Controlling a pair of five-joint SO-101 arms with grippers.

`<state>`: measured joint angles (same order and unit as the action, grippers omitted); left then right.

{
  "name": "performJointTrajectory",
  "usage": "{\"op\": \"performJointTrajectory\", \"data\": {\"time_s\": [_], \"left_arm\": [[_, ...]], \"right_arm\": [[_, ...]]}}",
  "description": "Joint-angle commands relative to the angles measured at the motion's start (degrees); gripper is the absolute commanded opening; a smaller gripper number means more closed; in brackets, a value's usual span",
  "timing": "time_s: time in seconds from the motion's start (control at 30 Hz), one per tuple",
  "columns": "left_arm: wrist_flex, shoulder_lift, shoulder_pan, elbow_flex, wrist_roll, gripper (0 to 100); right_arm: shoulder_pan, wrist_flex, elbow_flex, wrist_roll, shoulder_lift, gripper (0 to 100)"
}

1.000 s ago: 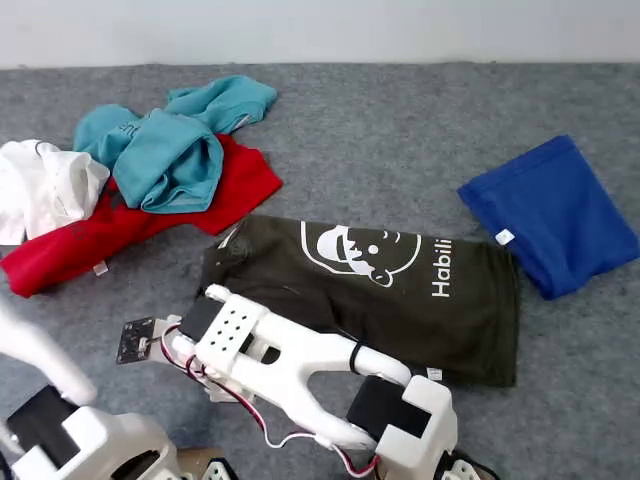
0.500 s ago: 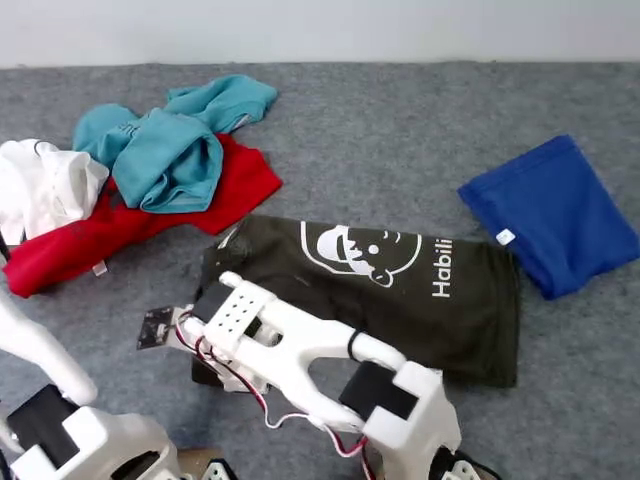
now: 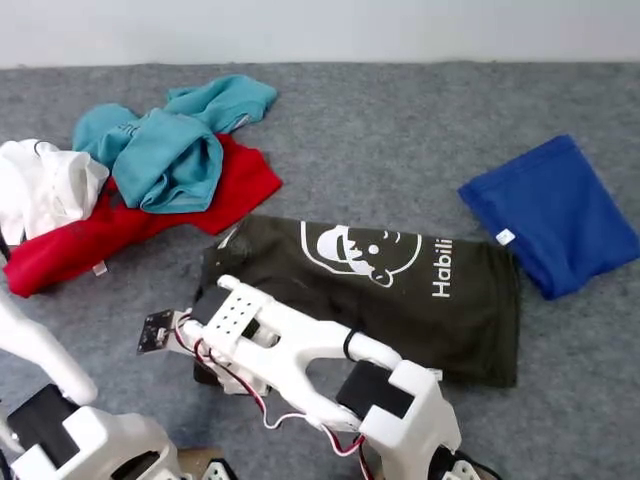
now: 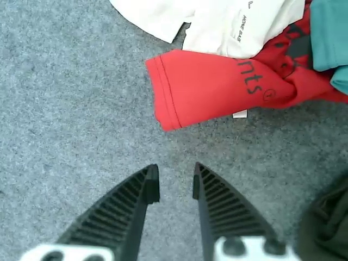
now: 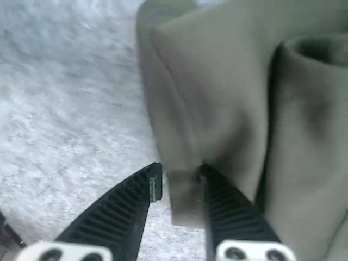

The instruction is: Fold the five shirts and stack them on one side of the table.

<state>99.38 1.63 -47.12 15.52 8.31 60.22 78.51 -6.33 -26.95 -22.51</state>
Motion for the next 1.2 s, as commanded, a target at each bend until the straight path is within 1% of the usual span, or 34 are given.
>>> {"op": "performJointTrajectory", "data": {"time_s": [0.0,0.1,0.23,0.4,0.5,0.57,0.73,0.83,0.93,1.1,1.17], "left_arm": [[1.1,2.2,0.2,0.2,-0.5,12],[1.1,2.2,0.2,0.2,-0.5,12],[1.1,2.2,0.2,0.2,-0.5,12],[1.1,2.2,0.4,0.2,-0.5,12],[1.1,2.2,0.4,0.2,-0.5,12],[1.1,2.2,0.4,0.2,-0.5,12],[1.1,2.2,0.4,0.2,-0.5,12],[1.1,2.2,0.4,0.2,-0.5,12],[1.1,2.2,0.4,0.1,-0.5,12],[1.1,2.2,0.5,-1.9,-0.5,12],[1.1,2.2,0.5,-1.9,-0.5,12]], "right_arm": [[-0.7,-1.3,0.1,-1.7,0.1,4.7],[-0.7,-1.0,0.1,-3.4,0.5,0.9],[-0.8,-0.7,0.4,-3.5,0.6,1.0],[-0.9,3.8,3.7,-3.6,3.4,1.0],[-3.0,5.1,6.4,-3.6,7.2,1.0],[-6.0,5.0,7.6,-3.6,8.6,1.2],[-14.5,-0.1,7.6,-3.5,8.6,1.3],[-18.0,-3.5,7.3,-3.5,6.8,1.4],[-19.9,-5.4,7.6,-3.5,4.1,1.4],[-20.9,-9.4,7.6,-3.2,0.4,1.7],[-21.1,-9.9,7.6,-3.2,-0.9,3.9]]}}
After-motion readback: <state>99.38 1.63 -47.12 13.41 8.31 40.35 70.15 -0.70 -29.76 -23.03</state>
